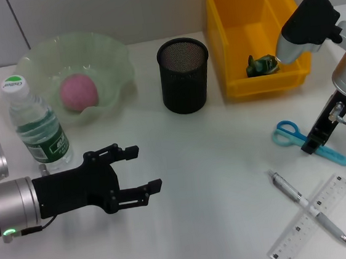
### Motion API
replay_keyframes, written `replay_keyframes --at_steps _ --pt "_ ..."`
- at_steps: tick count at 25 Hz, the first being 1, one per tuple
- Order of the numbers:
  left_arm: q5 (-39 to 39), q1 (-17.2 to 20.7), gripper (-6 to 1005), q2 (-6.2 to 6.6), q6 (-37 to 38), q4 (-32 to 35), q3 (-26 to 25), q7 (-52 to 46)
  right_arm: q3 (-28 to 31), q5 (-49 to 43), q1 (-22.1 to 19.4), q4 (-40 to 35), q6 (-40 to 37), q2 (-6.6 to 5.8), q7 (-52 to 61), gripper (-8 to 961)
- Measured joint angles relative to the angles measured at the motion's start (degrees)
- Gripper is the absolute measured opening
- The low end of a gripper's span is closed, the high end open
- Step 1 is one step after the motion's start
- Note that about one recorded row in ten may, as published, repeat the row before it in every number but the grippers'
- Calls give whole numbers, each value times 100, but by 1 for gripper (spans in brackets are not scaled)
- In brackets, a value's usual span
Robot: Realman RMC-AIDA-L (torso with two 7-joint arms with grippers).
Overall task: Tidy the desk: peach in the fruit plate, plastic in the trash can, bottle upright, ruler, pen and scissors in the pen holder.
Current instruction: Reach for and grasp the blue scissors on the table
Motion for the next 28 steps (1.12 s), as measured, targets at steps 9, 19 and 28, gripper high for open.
replay_keyframes --at_steps 9,19,28 --pt "0 -5 861 0 -5 0 -16 0 -11 1 -1 0 -12 0 0 288" --pt "0 -14 861 0 -5 0 -37 0 25 6 0 -48 -13 -4 -12 268" --pt "-76 -49 861 0 -5 -38 -6 0 172 385 0 -464 -389 -60 -115 210"
